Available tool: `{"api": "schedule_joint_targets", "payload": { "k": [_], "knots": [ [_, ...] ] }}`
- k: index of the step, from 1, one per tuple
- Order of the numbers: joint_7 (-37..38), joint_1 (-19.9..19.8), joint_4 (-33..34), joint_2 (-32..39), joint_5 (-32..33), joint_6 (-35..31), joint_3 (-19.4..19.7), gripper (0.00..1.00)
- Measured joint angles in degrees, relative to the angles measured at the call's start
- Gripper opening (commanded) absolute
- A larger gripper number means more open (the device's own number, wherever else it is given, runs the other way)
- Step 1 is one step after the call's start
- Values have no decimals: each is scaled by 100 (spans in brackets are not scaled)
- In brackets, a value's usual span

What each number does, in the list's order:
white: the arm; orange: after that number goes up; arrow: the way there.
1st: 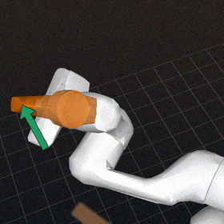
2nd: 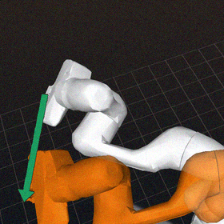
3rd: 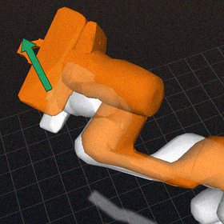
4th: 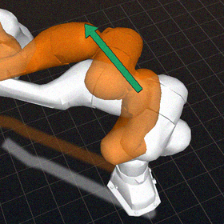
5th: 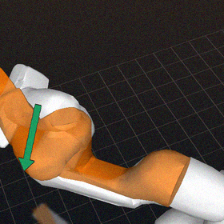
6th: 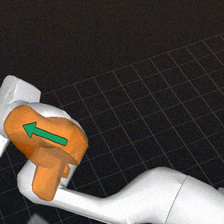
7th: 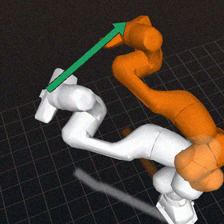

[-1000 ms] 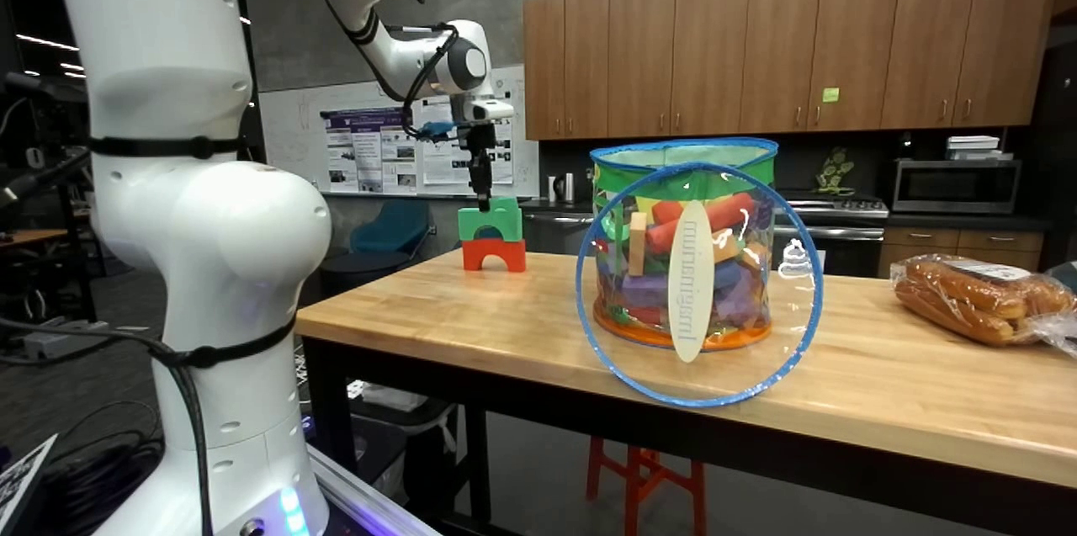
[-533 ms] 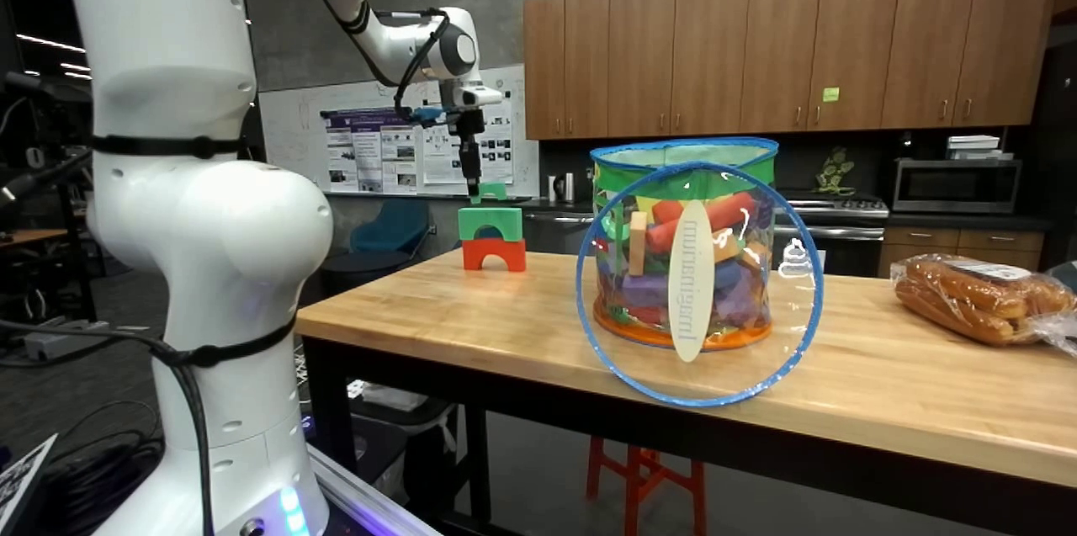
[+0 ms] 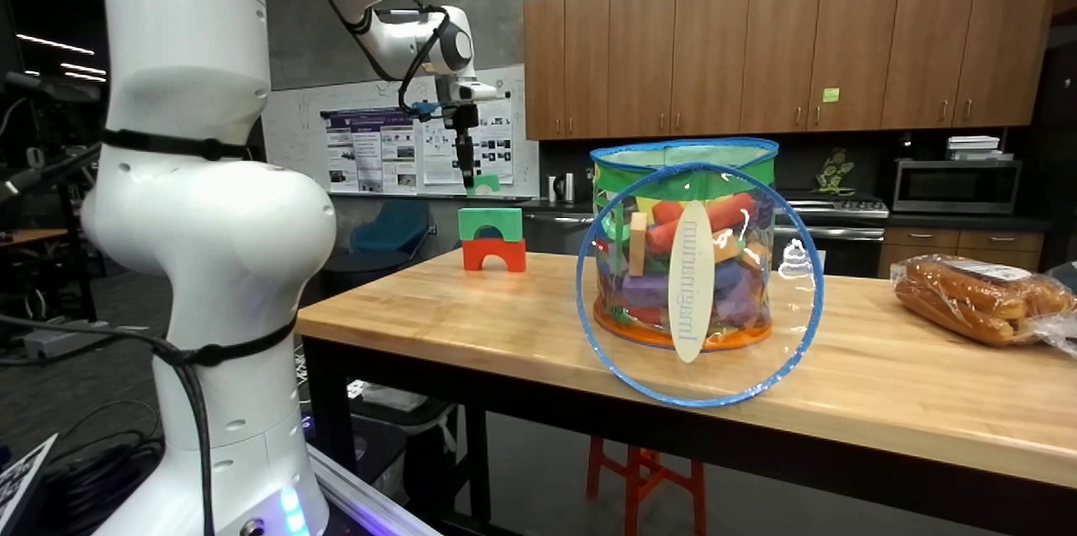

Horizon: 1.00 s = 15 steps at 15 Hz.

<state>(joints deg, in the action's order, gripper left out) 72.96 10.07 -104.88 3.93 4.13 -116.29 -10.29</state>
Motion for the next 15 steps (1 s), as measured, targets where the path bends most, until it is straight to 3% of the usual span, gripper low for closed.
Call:
{"api": "schedule_joint_targets", "payload": {
  "k": [7, 15],
  "knots": [
    [161, 225, 887, 678, 81, 475, 5, 15],
    [542, 313, 1623, 1320, -82, 539, 67, 15]
  ]
}}
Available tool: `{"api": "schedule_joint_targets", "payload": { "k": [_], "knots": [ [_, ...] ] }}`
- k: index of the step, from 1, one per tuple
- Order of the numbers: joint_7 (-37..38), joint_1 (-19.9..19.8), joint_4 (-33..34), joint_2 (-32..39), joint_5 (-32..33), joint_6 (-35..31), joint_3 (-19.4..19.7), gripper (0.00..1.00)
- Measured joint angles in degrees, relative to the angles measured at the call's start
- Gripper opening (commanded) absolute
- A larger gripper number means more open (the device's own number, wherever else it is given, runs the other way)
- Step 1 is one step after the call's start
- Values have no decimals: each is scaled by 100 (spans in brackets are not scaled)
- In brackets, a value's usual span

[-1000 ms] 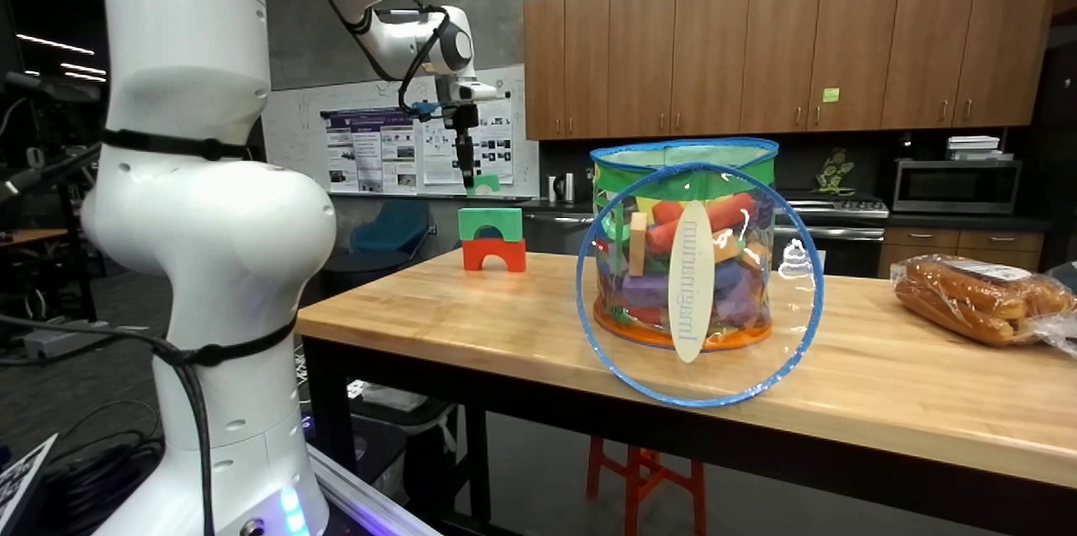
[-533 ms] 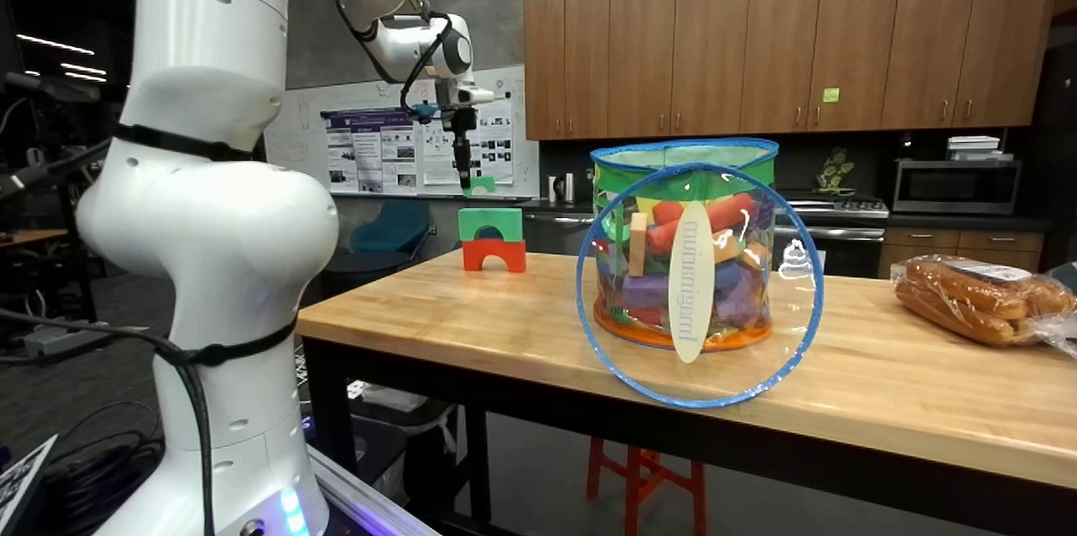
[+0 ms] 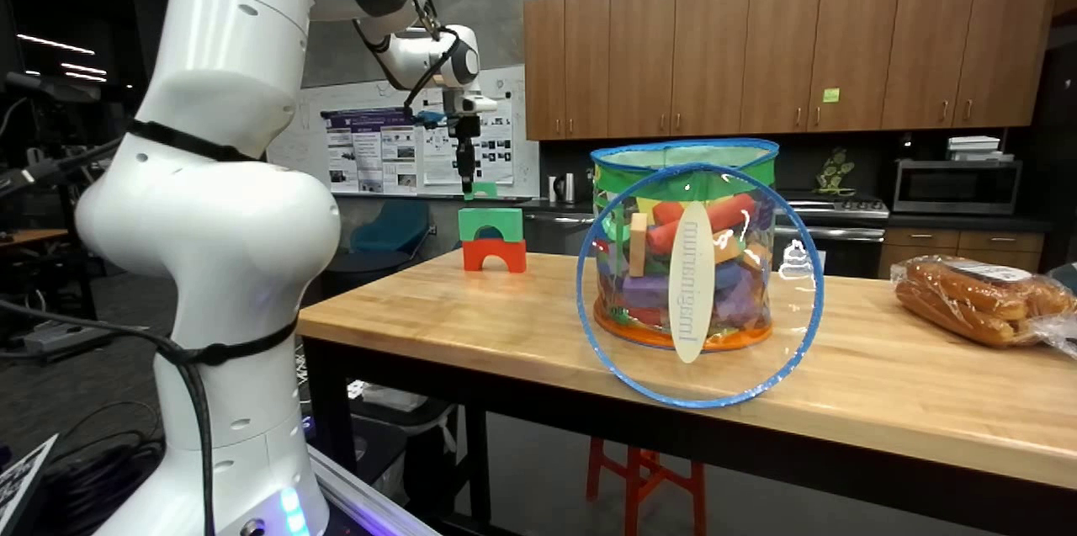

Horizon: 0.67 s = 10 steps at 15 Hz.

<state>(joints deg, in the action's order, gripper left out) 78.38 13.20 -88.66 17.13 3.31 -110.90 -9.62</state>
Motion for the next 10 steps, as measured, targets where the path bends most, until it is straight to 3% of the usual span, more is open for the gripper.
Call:
{"api": "schedule_joint_targets", "payload": {
  "k": [10],
  "knots": [
    [313, 0, 352, 289, -353, 162, 154, 15]
  ]
}}
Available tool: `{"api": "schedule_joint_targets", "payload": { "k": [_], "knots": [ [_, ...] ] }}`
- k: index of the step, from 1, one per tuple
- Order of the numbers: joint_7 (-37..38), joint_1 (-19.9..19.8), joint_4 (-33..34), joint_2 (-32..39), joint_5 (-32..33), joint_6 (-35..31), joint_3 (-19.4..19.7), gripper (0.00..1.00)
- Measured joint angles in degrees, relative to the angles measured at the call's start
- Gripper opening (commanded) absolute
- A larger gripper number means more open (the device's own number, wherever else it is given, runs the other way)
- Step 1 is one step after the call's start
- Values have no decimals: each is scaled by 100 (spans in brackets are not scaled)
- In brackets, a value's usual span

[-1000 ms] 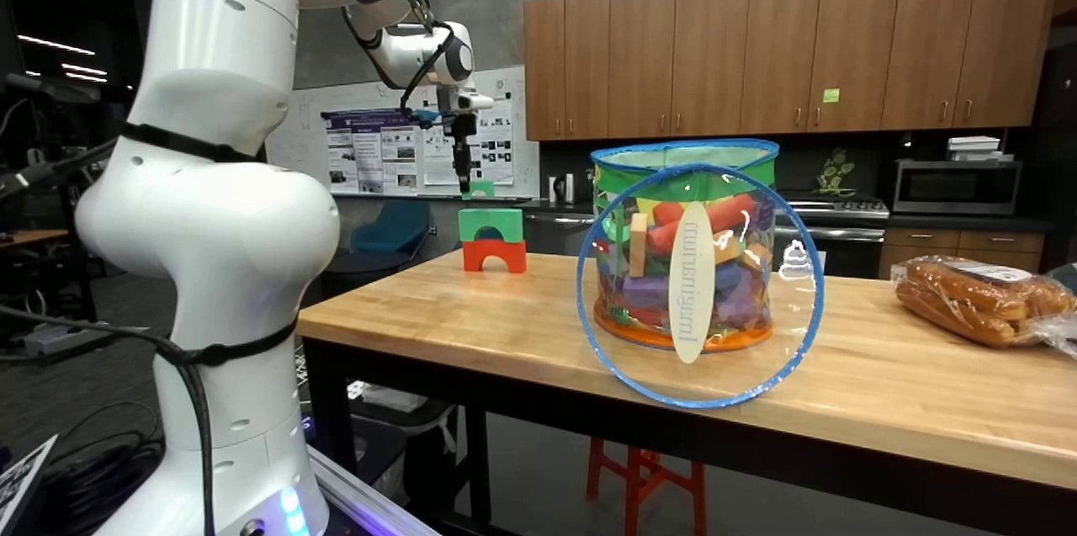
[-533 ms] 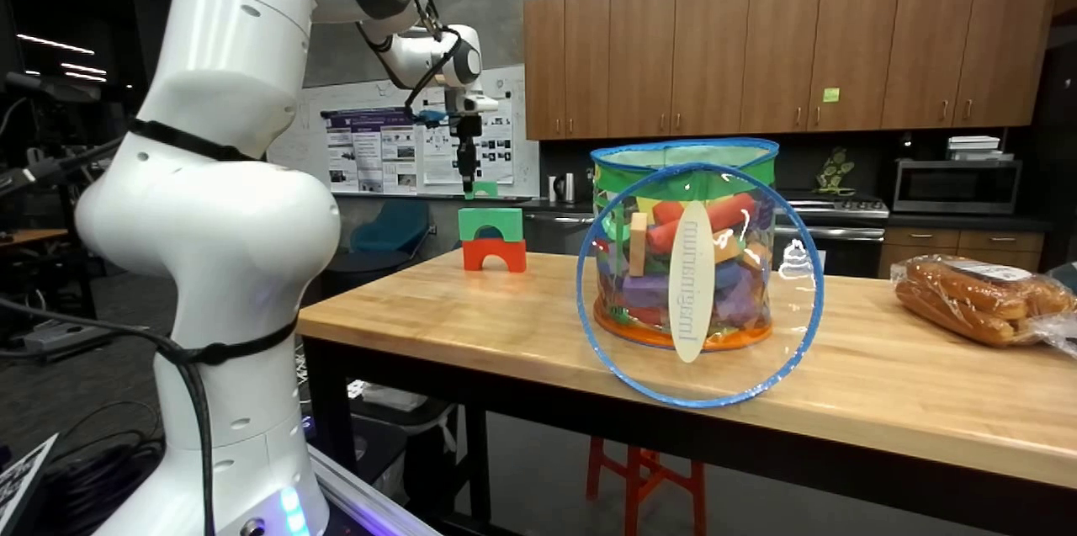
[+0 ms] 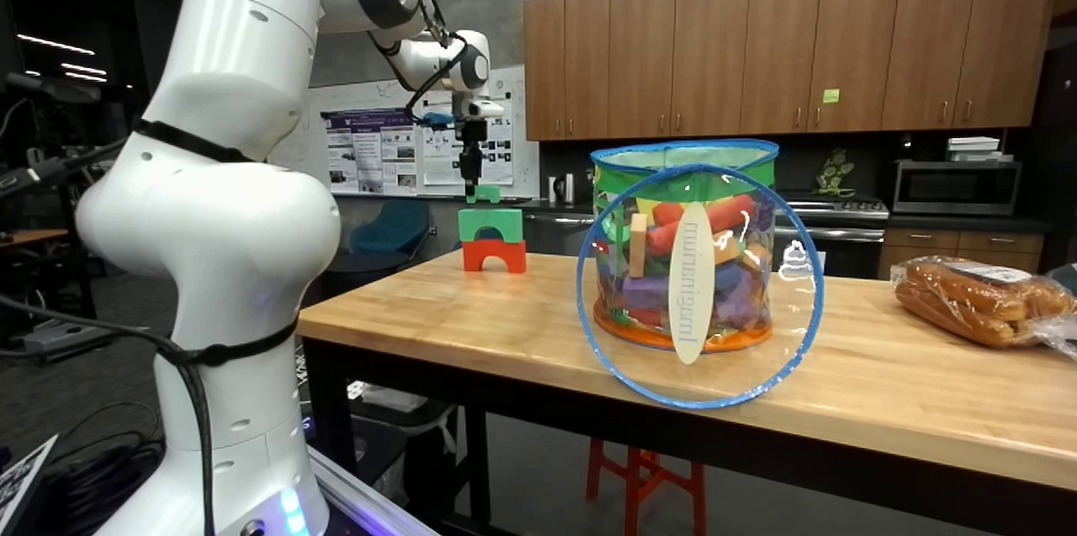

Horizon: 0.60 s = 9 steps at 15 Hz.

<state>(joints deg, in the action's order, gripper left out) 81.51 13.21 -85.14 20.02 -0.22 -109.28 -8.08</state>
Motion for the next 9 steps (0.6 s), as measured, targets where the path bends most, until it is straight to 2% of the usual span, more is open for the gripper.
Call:
{"api": "schedule_joint_targets", "payload": {
  "k": [9],
  "knots": [
    [288, 0, 92, 169, -5, 8, 58, 15]
  ]
}}
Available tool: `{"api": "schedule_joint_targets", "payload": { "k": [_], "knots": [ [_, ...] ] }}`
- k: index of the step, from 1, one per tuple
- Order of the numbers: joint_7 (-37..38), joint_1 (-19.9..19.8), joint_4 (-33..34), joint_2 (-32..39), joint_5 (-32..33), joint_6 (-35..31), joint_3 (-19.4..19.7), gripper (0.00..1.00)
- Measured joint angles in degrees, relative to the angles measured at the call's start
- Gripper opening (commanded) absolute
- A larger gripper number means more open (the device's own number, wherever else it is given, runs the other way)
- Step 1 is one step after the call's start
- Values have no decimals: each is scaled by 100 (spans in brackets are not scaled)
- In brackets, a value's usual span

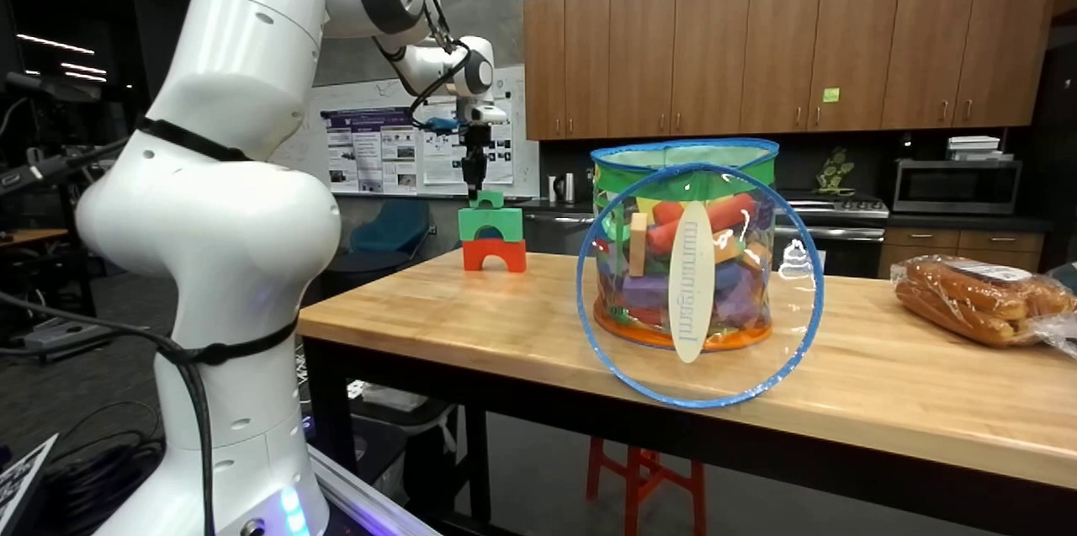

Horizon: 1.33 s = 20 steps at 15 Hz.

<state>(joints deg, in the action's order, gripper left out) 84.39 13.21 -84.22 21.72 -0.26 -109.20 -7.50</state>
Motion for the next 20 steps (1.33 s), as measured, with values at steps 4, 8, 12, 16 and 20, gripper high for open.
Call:
{"api": "schedule_joint_targets", "payload": {
  "k": [4, 8, 12, 16, 20],
  "knots": [
    [85, 0, 34, 52, -1, 0, 5, 15],
    [168, 5, 38, 73, -2, 0, 5, 43],
    [206, 5, 39, 73, -2, 0, 6, 73],
    [208, 23, 56, 72, 13, 1, 22, 97],
    [209, 72, 83, 52, 47, 1, 48, 100]
  ]
}}
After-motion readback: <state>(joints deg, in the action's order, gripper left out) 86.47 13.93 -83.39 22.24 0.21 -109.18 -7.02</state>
